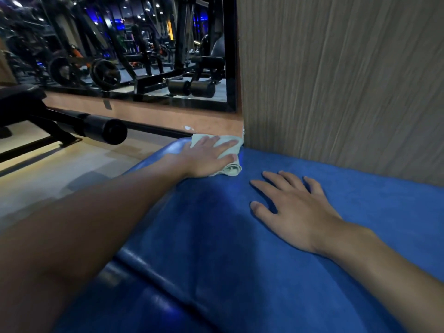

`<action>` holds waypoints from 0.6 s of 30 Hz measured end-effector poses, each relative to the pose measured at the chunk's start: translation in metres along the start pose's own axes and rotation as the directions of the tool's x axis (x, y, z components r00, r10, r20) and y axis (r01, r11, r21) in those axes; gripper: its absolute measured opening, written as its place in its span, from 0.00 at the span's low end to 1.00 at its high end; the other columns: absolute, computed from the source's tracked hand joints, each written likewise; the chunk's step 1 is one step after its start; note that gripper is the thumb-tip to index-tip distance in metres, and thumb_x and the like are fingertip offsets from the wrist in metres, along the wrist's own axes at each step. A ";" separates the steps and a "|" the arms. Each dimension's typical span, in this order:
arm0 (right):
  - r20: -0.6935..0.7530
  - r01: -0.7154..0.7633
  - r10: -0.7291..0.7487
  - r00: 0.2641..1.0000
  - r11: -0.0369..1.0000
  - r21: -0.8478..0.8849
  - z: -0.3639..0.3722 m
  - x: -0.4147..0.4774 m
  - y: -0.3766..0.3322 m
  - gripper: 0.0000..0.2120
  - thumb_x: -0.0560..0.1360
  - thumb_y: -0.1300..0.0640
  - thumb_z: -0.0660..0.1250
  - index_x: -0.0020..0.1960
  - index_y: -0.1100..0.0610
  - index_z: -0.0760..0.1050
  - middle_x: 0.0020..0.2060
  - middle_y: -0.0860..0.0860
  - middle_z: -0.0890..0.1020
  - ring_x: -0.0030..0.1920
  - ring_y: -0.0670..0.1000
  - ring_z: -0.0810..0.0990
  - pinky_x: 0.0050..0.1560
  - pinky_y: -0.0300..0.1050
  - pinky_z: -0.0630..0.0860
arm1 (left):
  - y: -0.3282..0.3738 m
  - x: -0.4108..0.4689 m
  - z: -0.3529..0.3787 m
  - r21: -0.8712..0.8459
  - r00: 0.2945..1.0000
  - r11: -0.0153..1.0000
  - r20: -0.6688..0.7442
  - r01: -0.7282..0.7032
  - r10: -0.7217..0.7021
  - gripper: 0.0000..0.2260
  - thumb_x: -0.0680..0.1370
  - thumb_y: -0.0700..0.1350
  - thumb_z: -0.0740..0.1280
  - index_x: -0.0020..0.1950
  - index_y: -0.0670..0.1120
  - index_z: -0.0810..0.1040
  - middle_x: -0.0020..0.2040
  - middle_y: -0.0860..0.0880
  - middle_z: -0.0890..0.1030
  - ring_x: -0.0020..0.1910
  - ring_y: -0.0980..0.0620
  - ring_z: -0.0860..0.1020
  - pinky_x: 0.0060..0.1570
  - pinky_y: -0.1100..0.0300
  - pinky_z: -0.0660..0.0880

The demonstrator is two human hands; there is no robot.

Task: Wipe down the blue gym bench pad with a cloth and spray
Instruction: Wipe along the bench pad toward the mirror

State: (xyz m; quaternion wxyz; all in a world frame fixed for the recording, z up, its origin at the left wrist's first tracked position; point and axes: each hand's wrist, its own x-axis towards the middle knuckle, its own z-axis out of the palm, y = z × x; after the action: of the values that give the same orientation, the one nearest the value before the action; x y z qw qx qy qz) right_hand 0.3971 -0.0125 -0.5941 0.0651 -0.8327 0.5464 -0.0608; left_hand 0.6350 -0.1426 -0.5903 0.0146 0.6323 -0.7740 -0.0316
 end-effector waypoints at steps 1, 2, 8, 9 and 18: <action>0.003 -0.002 0.002 1.000 1.000 0.002 0.000 -0.001 0.000 0.36 0.71 0.30 0.36 0.78 0.38 0.51 0.79 0.40 0.50 0.79 0.47 0.45 0.77 0.60 0.43 | 0.001 -0.003 0.000 -0.001 1.000 1.000 0.003 -0.001 0.001 0.33 0.71 0.74 0.41 0.76 0.71 0.47 0.82 0.53 0.50 0.80 0.49 0.47 0.74 0.38 0.48; 0.009 -0.004 0.004 1.000 1.000 0.004 0.000 -0.001 0.000 0.34 0.73 0.31 0.38 0.78 0.38 0.51 0.79 0.40 0.50 0.79 0.47 0.45 0.77 0.60 0.42 | 0.002 -0.009 0.001 0.001 1.000 1.000 0.004 -0.006 0.006 0.30 0.74 0.73 0.43 0.76 0.71 0.47 0.82 0.53 0.50 0.80 0.49 0.47 0.74 0.38 0.47; 0.039 -0.013 0.013 0.999 1.000 0.002 -0.005 -0.003 -0.002 0.31 0.77 0.33 0.41 0.79 0.39 0.50 0.80 0.41 0.50 0.79 0.47 0.45 0.77 0.60 0.41 | -0.011 -0.109 -0.001 0.053 0.994 0.993 0.042 -0.102 0.099 0.28 0.76 0.70 0.42 0.76 0.72 0.43 0.82 0.56 0.46 0.80 0.54 0.42 0.75 0.43 0.44; 0.045 -0.013 0.013 0.999 1.000 0.003 -0.005 -0.003 -0.002 0.31 0.77 0.33 0.42 0.79 0.39 0.51 0.80 0.41 0.50 0.79 0.48 0.45 0.77 0.60 0.41 | -0.016 -0.132 -0.002 0.075 0.992 0.990 0.049 -0.119 0.116 0.29 0.73 0.71 0.39 0.75 0.73 0.41 0.82 0.56 0.44 0.79 0.55 0.40 0.76 0.44 0.44; 0.039 0.005 -0.005 0.999 1.000 0.001 -0.018 0.011 -0.019 0.28 0.80 0.35 0.43 0.79 0.40 0.52 0.80 0.43 0.52 0.80 0.50 0.43 0.76 0.64 0.39 | -0.036 -0.206 -0.004 0.082 0.988 0.990 0.111 -0.112 0.103 0.26 0.71 0.75 0.34 0.69 0.78 0.32 0.79 0.61 0.36 0.77 0.59 0.32 0.76 0.51 0.36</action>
State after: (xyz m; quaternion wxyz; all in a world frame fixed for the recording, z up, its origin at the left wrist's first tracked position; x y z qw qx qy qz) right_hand 0.4157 -0.0159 -0.5727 0.0758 -0.8350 0.5431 -0.0449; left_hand 0.7113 0.0516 -0.5853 -0.0530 0.5870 -0.8073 -0.0302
